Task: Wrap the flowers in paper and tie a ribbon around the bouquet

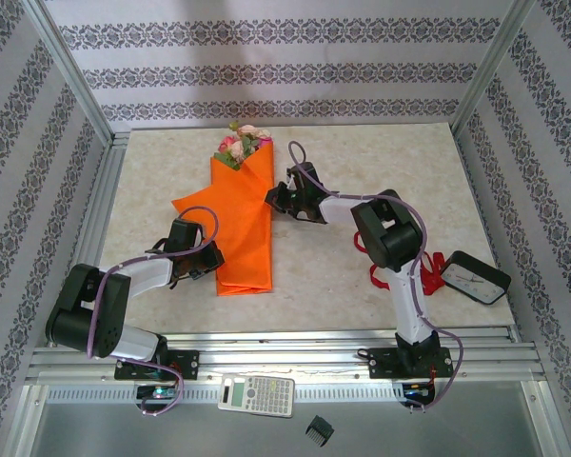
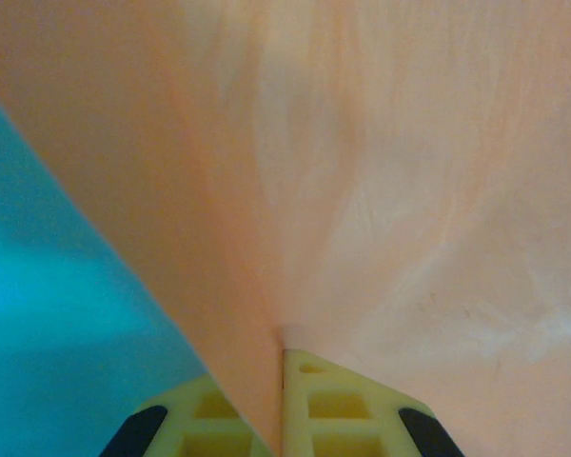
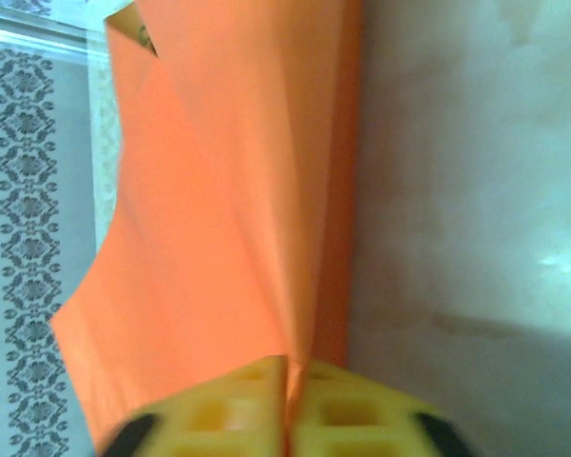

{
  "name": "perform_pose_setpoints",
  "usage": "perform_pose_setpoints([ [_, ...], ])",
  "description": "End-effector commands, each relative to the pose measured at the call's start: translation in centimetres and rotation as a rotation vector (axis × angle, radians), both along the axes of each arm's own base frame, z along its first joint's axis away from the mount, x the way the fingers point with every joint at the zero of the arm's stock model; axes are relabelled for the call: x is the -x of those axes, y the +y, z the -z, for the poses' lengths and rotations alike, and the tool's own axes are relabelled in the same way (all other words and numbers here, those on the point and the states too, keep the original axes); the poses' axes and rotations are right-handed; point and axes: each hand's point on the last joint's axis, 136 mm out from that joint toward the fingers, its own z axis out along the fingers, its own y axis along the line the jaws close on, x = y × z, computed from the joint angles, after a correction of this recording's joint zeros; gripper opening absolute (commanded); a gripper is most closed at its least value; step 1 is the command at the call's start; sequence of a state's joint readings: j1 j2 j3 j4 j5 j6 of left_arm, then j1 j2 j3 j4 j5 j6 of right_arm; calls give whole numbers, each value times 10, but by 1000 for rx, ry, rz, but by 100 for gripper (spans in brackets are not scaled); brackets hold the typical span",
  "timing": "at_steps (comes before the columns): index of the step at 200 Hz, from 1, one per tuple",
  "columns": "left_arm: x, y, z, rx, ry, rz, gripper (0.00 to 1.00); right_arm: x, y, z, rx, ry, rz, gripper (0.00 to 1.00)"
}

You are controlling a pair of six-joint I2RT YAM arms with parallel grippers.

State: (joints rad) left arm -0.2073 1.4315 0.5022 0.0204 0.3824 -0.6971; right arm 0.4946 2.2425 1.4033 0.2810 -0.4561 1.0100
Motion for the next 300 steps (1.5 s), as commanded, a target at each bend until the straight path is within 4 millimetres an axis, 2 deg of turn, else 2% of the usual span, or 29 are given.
perform_pose_setpoints([
  [1,31,19,30,-83,158,-14,0,-19,-14,-4,29,-23,72,0],
  [4,31,19,30,-82,157,-15,0,-20,-15,-4,27,-25,72,1],
  [14,30,18,29,-78,152,-14,0,-26,-16,-4,28,-25,76,25],
  [19,30,18,30,-75,155,-14,0,-28,-16,-4,32,-23,80,34],
  [35,30,17,30,-70,157,-11,0,-38,-18,0,35,-13,94,38],
  [47,29,16,30,-67,157,-9,0,-47,-18,3,24,-8,108,38],
  [57,30,16,31,-66,162,-6,0,-54,-17,3,12,-6,118,32],
  [66,30,15,31,-65,162,-6,0,-60,-15,3,1,-5,124,21],
  [77,30,15,32,-62,165,-5,0,-68,-17,1,-2,-11,138,0],
  [101,28,13,32,-54,166,-2,0,-80,-23,-2,-5,-22,163,0],
  [106,27,13,32,-52,163,-2,0,-82,-23,-3,-8,-24,164,8],
  [113,26,12,31,-47,162,-1,0,-85,-24,-2,-9,-21,169,26],
  [117,26,12,31,-47,160,0,0,-87,-24,-4,-13,-24,171,31],
  [130,25,11,31,-44,163,6,0,-93,-22,-4,-24,-22,177,40],
  [141,24,10,30,-41,165,10,0,-98,-20,-2,-29,-18,183,42],
  [167,25,7,31,-35,170,24,0,-114,-14,-2,-60,-21,200,42],
  [176,25,7,32,-33,173,25,0,-120,-12,-3,-66,-22,208,39],
  [184,25,6,32,-31,175,27,0,-126,-11,-4,-72,-26,214,30],
  [196,25,6,33,-28,178,27,0,-133,-13,-1,-75,-20,225,0],
  [197,25,6,33,-28,178,27,0,-133,-13,-2,-76,-21,226,0],
  [220,22,1,32,2,179,29,0,-144,-29,-13,-70,-46,265,0],
  [240,10,-16,27,70,171,47,0,-150,-48,-25,-49,-56,266,0],
  [261,-8,-46,18,132,157,92,0,-152,-67,-29,-26,-44,245,0],
  [288,-30,-91,14,180,152,134,0,-153,-106,-25,16,-17,264,0],
  [300,-38,-103,17,174,157,128,0,-154,-121,-23,22,4,260,18],
])
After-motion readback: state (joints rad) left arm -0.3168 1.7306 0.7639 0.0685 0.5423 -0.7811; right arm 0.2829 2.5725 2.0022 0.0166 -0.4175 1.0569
